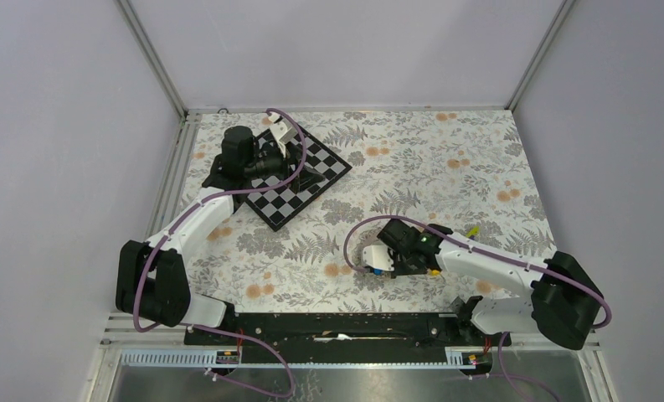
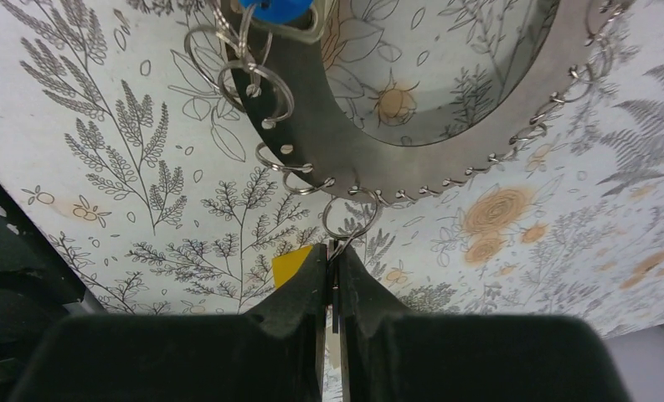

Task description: Put the keys on the keyring

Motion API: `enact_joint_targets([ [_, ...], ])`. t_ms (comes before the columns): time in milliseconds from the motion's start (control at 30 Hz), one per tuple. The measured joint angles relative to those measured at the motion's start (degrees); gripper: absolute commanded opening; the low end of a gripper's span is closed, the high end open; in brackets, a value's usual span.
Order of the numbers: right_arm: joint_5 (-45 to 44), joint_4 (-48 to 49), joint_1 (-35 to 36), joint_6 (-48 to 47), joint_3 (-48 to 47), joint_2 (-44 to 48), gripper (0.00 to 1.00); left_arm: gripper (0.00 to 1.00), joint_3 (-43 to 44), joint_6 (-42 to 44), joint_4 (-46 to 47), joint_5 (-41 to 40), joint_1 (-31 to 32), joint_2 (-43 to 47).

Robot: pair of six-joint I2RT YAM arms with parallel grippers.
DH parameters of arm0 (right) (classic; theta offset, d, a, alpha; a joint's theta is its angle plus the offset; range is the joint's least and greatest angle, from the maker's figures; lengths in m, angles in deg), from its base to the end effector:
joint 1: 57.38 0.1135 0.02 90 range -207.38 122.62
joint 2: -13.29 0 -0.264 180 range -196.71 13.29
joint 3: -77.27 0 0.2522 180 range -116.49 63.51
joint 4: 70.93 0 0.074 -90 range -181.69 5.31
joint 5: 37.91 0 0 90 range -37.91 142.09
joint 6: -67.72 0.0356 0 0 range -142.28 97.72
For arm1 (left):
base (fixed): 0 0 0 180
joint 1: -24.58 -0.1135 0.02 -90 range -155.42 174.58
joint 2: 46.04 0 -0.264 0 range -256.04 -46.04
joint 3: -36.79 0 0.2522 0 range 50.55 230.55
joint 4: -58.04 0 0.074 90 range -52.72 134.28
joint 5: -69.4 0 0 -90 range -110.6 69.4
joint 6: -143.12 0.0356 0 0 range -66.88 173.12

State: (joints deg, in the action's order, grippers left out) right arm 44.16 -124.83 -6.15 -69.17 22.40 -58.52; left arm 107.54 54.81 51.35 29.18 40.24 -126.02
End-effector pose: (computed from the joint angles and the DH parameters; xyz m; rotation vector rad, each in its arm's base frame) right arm 0.1383 0.1643 0.1876 -2.0916 1.8577 -0.1759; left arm 0.2972 -0.1115 0.3064 0.8697 1.6375 -0.9665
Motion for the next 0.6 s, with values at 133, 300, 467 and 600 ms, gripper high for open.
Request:
enact_joint_targets([
  [133, 0.02, 0.09, -1.16, 0.00, 1.05, -1.42, 0.00, 0.82, 0.00, 0.20, -0.17, 0.02, 0.00, 0.00],
  [300, 0.09, -0.26, -1.84, 0.02, 1.46, -4.17, 0.03, 0.82, 0.00, 0.46, -0.17, 0.02, 0.00, 0.00],
  [467, 0.09, -1.75, -2.69, 0.04, 1.55, -7.65, 0.08, 0.82, 0.00, 0.57, -0.17, 0.04, 0.00, 0.00],
  [600, 0.15, -2.54, -3.43, 0.04, 1.42, -9.57, 0.10, 0.82, 0.00, 0.96, -0.17, 0.04, 0.00, 0.00],
])
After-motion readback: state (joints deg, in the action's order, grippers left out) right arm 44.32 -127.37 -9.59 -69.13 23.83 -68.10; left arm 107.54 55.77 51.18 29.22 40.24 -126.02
